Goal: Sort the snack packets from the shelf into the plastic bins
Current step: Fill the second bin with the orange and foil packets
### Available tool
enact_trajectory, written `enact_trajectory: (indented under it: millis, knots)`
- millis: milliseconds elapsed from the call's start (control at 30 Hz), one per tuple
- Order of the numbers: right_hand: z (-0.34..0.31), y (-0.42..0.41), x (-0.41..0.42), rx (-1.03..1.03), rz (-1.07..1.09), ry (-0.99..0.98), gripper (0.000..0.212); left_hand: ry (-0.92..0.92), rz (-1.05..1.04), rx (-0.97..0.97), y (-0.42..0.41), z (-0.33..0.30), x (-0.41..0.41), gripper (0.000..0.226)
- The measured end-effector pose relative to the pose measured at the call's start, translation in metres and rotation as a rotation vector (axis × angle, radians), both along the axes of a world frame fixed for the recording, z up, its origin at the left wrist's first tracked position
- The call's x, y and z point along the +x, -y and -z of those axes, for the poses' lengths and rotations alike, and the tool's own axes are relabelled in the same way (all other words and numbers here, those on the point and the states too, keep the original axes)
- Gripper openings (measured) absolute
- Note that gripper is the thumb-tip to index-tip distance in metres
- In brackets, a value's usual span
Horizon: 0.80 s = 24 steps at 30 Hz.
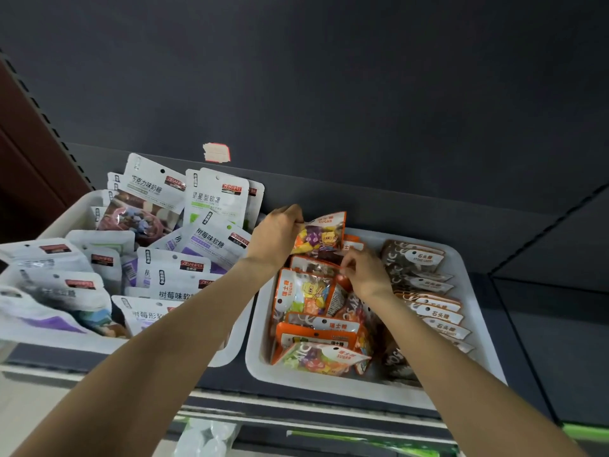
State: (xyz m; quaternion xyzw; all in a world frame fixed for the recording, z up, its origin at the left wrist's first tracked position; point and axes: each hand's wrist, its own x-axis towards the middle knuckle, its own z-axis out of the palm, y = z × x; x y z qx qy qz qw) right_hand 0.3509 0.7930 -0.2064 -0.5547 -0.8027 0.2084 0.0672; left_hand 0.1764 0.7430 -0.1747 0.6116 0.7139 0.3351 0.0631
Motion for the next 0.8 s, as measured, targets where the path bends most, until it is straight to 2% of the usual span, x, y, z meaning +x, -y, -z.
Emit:
enact_trajectory:
  millis: [67, 167, 300, 467, 633, 800]
  knots:
    - [-0.008, 0.006, 0.010, -0.016, -0.032, -0.063, 0.005, 0.021, 0.057, -0.050, 0.000, -0.001, 0.001, 0.016]
    - [-0.019, 0.014, 0.023, 0.020, -0.066, -0.141, 0.002, 0.016, 0.192, -0.227, -0.001, -0.006, 0.004, 0.016]
    - [-0.025, 0.014, 0.024, 0.099, -0.077, -0.128, 0.002, -0.021, 0.328, -0.431, 0.005, -0.008, 0.006, 0.031]
    - [-0.025, 0.006, 0.013, 0.024, 0.028, -0.182, 0.021, -0.292, 0.372, -0.634, 0.018, -0.001, 0.009, 0.044]
    - [-0.022, -0.006, 0.007, 0.054, 0.047, -0.087, 0.037, -0.289, 0.422, -0.689, 0.021, 0.000, 0.011, 0.042]
    - [-0.010, -0.017, 0.004, 0.034, 0.063, -0.057, 0.029, -0.279, 0.329, -0.602, 0.021, 0.011, 0.015, 0.052]
